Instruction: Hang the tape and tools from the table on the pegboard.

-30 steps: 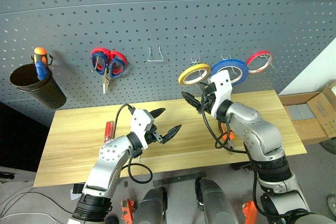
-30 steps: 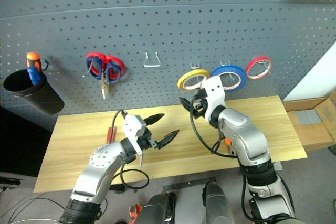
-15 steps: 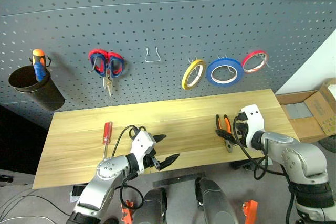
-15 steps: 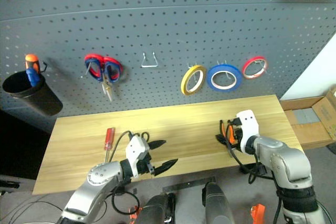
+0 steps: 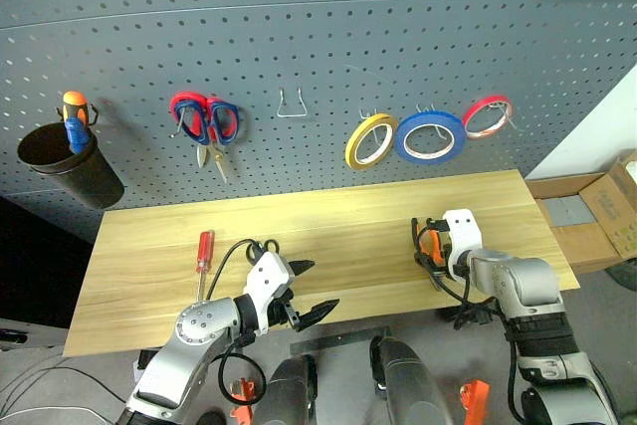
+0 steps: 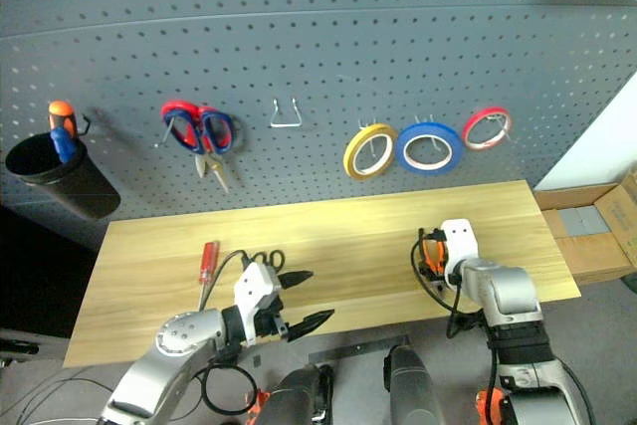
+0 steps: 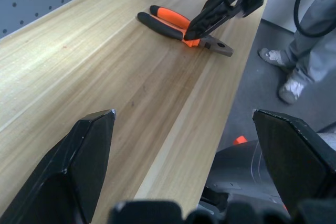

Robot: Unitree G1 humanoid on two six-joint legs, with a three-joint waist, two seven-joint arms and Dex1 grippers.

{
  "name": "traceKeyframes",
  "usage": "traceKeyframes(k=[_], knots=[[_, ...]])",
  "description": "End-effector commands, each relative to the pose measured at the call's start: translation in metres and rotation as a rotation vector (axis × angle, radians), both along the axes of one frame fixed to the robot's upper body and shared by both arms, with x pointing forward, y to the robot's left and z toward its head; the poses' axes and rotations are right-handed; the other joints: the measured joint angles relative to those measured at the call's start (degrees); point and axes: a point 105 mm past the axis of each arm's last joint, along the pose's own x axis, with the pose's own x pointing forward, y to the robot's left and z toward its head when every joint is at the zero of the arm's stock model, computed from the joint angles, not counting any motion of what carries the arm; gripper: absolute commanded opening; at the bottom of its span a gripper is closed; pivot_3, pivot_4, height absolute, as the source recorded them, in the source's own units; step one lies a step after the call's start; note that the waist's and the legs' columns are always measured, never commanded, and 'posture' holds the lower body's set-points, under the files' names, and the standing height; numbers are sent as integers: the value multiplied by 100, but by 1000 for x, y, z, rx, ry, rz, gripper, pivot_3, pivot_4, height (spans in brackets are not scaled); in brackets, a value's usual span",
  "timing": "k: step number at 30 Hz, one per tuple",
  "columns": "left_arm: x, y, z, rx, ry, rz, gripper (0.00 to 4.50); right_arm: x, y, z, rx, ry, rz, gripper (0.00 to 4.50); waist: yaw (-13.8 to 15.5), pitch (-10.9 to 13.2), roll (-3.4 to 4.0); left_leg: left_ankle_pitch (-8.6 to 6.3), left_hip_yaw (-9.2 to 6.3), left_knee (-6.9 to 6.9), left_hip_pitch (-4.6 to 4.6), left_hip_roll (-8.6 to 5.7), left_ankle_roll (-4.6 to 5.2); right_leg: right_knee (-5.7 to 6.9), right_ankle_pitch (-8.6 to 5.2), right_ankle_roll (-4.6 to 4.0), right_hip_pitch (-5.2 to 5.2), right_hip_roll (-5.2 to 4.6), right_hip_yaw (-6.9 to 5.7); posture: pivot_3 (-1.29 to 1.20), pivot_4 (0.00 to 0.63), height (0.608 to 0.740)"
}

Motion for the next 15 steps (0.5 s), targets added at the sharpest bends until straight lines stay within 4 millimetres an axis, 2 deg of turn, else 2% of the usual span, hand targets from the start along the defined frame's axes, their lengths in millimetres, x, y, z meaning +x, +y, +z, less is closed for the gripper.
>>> traceKeyframes(k=[1,4,7,9,10,12,13,15], knots=[[0,-3,11,-5,-40,-9,4500,12,1,0,-11,-12,-39,4465,-5,10,0,0,1,0,0,1,0,0,0,-1,0,1,0,-133,312,740],[-1,-4,13,-6,-44,-7,4500,13,2,-6,-29,20,-53,4465,0,13,-1,0,1,0,1,2,0,1,1,-1,0,2,1,-131,311,740],[0,-4,13,-6,-47,1,4500,11,2,-9,-50,37,-53,3869,9,13,-2,0,-4,-1,-1,2,0,-1,1,-2,1,2,-2,-123,310,740],[0,-4,14,-7,-50,5,4500,10,1,-9,-69,38,-44,3218,14,12,-2,0,-3,-1,0,2,0,-2,1,-2,2,1,-2,-123,300,740],[1,-4,14,-7,-52,8,4500,10,1,-6,-78,36,-35,2811,16,12,-2,0,-3,-1,1,2,0,-2,1,-1,2,1,-2,-123,295,740],[4,-3,14,-6,-58,14,4500,11,-1,-1,-97,24,-18,2365,18,12,-2,0,-4,-1,1,2,0,-1,1,-1,2,1,-2,-125,288,740],[5,-3,14,-5,-62,17,4500,12,-2,2,-106,17,-10,2342,17,12,-2,0,-4,-1,1,2,0,0,1,-1,2,2,-3,-126,284,740],[13,1,19,-18,-94,38,4500,12,3,22,-129,-24,69,2342,20,11,-1,0,-3,-1,0,1,-1,0,1,-1,1,1,-3,-128,262,740]])
